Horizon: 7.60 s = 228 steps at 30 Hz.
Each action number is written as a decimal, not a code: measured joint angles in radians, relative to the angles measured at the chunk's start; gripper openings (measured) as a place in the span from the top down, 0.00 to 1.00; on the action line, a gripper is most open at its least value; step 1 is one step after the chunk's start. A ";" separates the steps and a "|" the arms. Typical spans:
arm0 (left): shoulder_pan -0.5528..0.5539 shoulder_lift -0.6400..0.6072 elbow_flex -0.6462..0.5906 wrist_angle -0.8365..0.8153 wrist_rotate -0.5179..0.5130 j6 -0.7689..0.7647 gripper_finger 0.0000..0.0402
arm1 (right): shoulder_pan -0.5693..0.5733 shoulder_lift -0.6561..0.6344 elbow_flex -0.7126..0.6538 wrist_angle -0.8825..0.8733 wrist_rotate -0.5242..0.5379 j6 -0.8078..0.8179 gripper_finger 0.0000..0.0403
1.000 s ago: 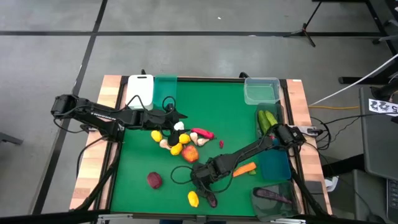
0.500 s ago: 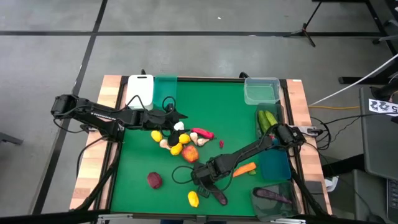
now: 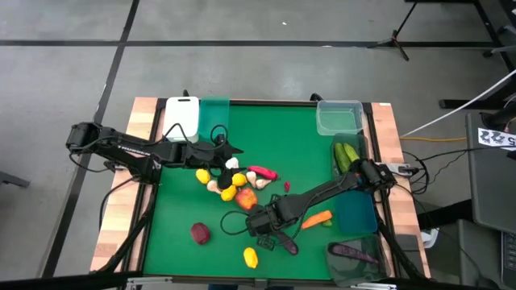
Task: Sort produce into baskets
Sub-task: Put the purple eggplant into the black transparent bin, then put the yellow lemon into the white bin
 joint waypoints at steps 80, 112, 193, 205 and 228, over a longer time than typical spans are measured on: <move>0.000 0.000 0.000 0.000 0.000 0.021 0.25 | 0.578 -0.183 -0.185 -0.209 -0.091 -0.074 0.81; 0.001 0.000 0.000 0.006 0.000 0.028 0.25 | 0.621 -0.182 -0.213 -0.275 0.009 0.027 0.81; -0.350 0.739 0.350 0.390 0.879 0.255 0.25 | 0.451 -0.347 -0.034 -0.470 0.625 0.203 0.36; -0.286 0.779 0.354 0.379 0.909 0.273 0.25 | 0.451 -0.347 -0.034 -0.425 0.702 0.206 0.36; -0.282 0.778 0.354 0.183 1.029 0.596 0.25 | 0.380 -0.346 -0.035 -0.352 0.857 0.205 0.36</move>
